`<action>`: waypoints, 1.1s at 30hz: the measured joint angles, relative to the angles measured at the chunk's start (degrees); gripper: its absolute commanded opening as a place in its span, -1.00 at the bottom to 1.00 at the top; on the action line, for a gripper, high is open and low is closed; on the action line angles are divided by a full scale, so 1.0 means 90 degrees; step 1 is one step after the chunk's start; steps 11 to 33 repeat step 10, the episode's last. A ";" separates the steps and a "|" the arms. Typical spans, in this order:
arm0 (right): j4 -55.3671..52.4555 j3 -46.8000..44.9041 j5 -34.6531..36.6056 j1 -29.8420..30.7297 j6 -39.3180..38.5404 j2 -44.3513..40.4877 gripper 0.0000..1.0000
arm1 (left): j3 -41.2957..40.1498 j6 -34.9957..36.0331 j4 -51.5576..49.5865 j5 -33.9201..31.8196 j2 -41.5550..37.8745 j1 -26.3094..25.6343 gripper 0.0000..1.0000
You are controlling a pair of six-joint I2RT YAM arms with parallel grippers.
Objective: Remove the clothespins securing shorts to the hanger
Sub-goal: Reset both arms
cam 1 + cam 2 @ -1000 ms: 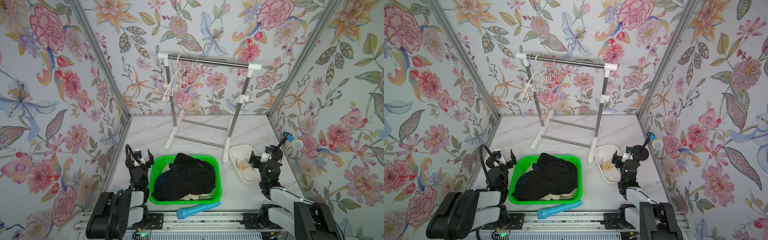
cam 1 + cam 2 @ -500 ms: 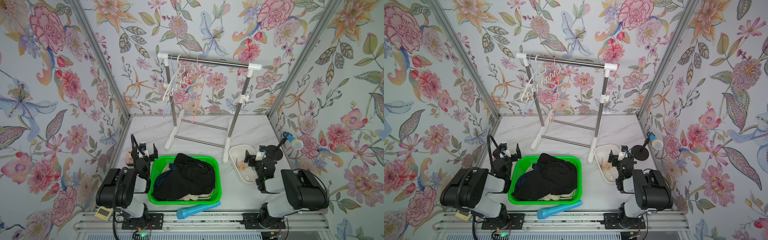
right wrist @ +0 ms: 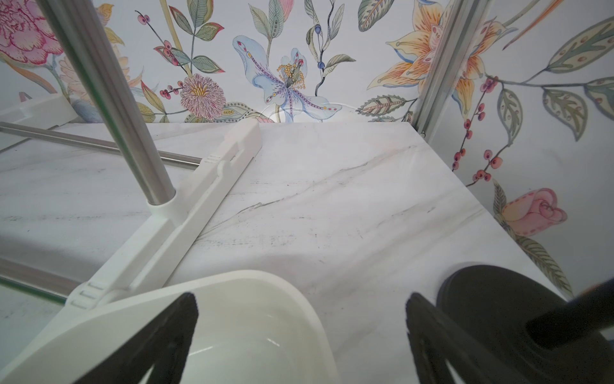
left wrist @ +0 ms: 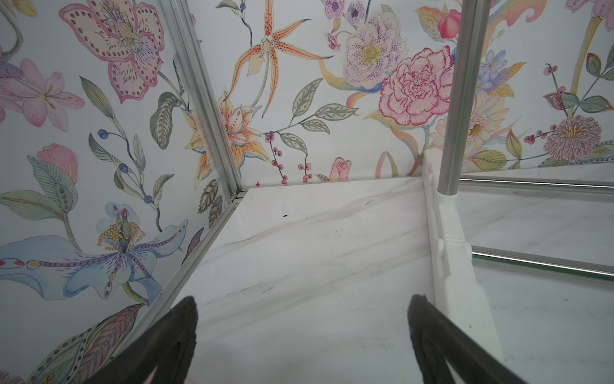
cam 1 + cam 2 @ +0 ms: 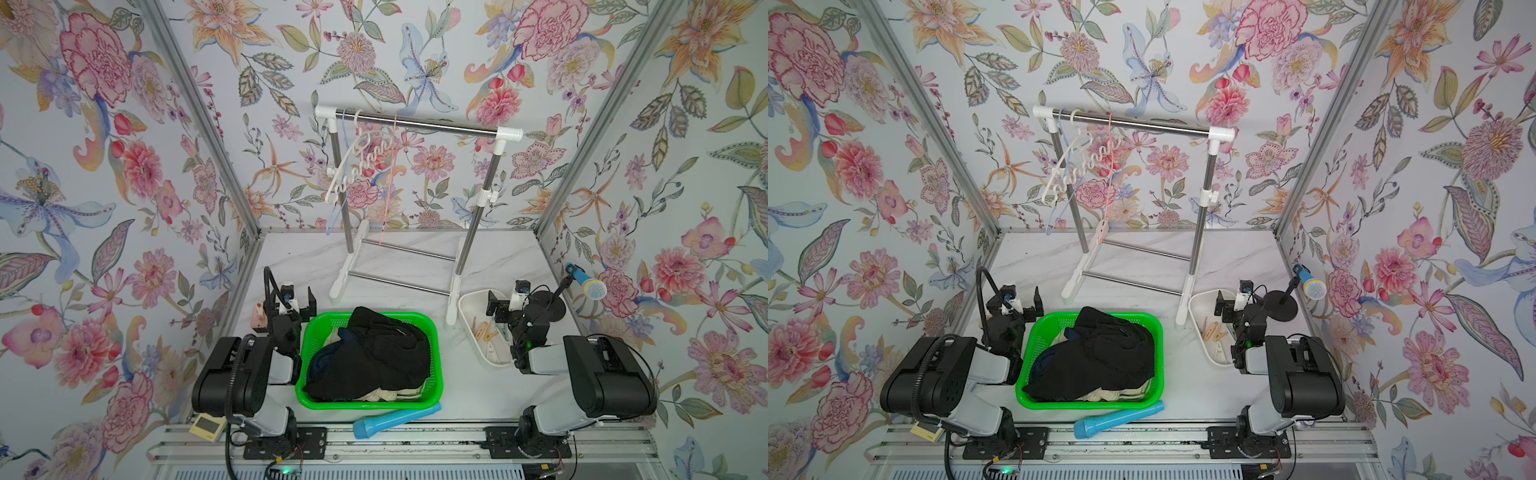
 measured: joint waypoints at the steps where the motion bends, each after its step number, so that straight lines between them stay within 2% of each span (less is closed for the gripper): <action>1: -0.0017 0.0000 0.0000 0.0000 0.0000 0.0000 0.98 | 0.0000 0.0000 0.0000 0.0000 0.0000 0.0000 0.99; 33: -0.0056 0.0000 0.0002 0.0000 0.0000 0.0000 0.98 | 0.0012 0.0002 -0.0017 0.0010 0.0000 0.0000 0.98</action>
